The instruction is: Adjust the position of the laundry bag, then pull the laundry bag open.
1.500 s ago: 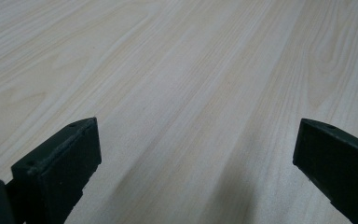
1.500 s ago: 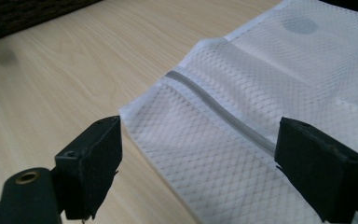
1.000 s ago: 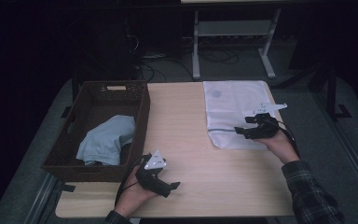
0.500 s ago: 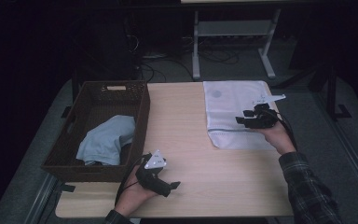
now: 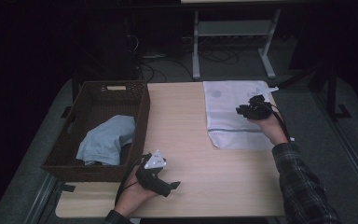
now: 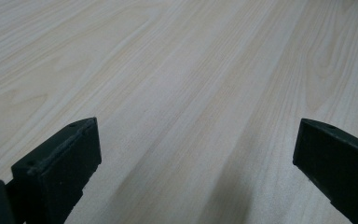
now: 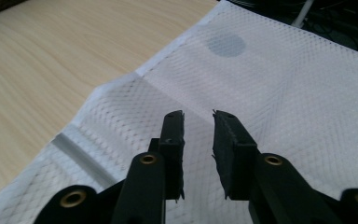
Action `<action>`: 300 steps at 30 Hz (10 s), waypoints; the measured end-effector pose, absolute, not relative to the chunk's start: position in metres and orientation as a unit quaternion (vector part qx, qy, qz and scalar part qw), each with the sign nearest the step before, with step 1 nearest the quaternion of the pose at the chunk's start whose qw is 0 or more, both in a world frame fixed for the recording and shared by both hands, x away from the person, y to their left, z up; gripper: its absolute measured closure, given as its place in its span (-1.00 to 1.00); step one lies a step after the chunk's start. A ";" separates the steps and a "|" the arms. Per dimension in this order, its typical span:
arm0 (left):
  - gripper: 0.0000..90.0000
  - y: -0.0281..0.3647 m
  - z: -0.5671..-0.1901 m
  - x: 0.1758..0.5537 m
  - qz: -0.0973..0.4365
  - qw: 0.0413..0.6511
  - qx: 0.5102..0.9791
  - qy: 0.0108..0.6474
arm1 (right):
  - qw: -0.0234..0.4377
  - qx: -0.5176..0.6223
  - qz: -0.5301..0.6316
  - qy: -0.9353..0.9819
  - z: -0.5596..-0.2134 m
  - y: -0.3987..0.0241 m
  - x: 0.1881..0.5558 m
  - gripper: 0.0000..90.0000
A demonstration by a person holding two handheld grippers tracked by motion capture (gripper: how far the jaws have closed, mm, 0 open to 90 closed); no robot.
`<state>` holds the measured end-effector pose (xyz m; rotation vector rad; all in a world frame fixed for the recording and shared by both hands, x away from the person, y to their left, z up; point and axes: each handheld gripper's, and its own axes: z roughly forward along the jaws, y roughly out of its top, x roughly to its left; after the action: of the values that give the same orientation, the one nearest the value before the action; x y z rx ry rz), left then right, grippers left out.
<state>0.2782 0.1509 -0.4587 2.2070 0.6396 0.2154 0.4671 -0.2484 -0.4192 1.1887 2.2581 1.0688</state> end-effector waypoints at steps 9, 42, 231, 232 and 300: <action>-0.98 0.151 -0.459 0.278 0.084 0.407 0.873 0.254 | 0.197 0.452 0.380 0.783 -0.429 -0.257 0.486 0.99; -0.98 0.150 -0.460 0.277 0.082 0.402 0.876 0.254 | 0.182 0.493 0.331 0.784 -0.475 -0.260 0.508 0.99; -0.98 0.150 -0.455 0.269 0.106 0.392 0.881 0.242 | 0.132 0.402 0.312 0.851 -0.462 -0.104 0.423 0.93; -0.98 0.150 -0.455 0.269 0.105 0.393 0.881 0.242 | 0.131 0.402 0.316 0.849 -0.461 -0.105 0.423 0.89; -0.98 0.151 -0.456 0.262 0.109 0.386 0.881 0.249 | 0.142 0.364 0.410 0.824 -0.442 -0.260 0.323 -0.69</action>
<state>0.2619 0.1505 -0.4564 2.2440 0.6347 0.2763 0.3234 -0.2603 -0.4419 1.0494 2.3783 1.1838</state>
